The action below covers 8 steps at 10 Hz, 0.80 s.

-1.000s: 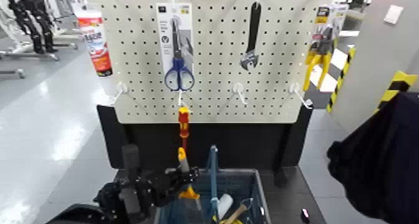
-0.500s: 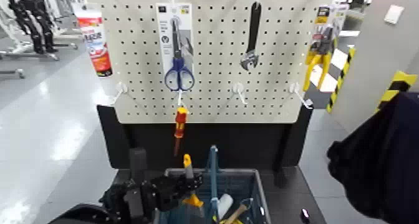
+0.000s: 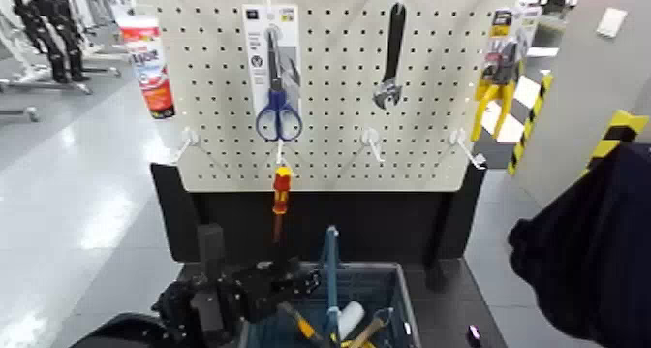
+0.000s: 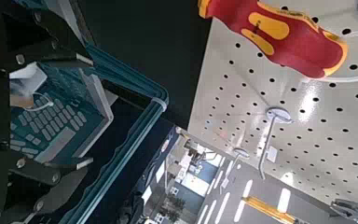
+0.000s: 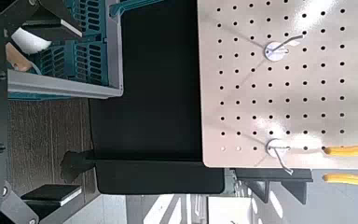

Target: Put the yellow paint brush into the crate.

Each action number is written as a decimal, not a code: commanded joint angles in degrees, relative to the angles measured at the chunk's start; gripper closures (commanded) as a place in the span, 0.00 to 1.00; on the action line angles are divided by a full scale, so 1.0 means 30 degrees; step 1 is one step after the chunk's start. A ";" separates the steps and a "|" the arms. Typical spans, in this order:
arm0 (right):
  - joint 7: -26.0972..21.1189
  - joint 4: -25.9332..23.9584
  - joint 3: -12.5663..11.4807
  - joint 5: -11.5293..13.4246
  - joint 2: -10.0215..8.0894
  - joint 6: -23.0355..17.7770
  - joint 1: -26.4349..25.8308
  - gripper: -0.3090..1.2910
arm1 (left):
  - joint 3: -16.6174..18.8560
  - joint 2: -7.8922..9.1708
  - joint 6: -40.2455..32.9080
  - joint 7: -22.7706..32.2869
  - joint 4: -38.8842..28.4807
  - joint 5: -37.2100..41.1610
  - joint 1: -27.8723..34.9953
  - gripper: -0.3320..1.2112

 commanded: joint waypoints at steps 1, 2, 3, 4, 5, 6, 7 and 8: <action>0.0000 0.0000 -0.0005 -0.0001 0.0000 0.0029 0.0010 0.28 | 0.0493 -0.0078 -0.0253 0.0060 -0.1079 -0.0616 0.0241 0.24; 0.0000 -0.0030 0.0025 -0.0001 0.0000 0.0059 0.0010 0.28 | 0.0816 -0.0136 -0.0634 0.0060 -0.1606 -0.1026 0.0475 0.24; 0.0000 -0.0030 0.0025 -0.0001 0.0000 0.0059 0.0010 0.28 | 0.1255 -0.0224 -0.1044 0.0324 -0.2280 -0.1348 0.0885 0.24; 0.0000 -0.0030 0.0025 -0.0001 -0.0030 0.0088 0.0010 0.28 | 0.1841 -0.0371 -0.1044 0.0851 -0.3276 -0.2169 0.1413 0.24; 0.0000 -0.0059 0.0025 -0.0001 -0.0030 0.0088 0.0010 0.28 | 0.2251 -0.0517 -0.1044 0.1144 -0.3891 -0.2667 0.1852 0.25; 0.0000 -0.0059 0.0025 -0.0001 -0.0030 0.0088 0.0010 0.28 | 0.2778 -0.0664 -0.1279 0.1759 -0.4624 -0.3165 0.2526 0.25; 0.0000 -0.0059 0.0025 -0.0059 -0.0030 0.0059 0.0010 0.28 | 0.3540 -0.0986 -0.1396 0.2580 -0.5561 -0.4219 0.3405 0.26; 0.0000 -0.0030 -0.0005 -0.0089 -0.0030 0.0029 0.0010 0.28 | 0.4273 -0.1396 -0.2011 0.3195 -0.5913 -0.4952 0.4284 0.26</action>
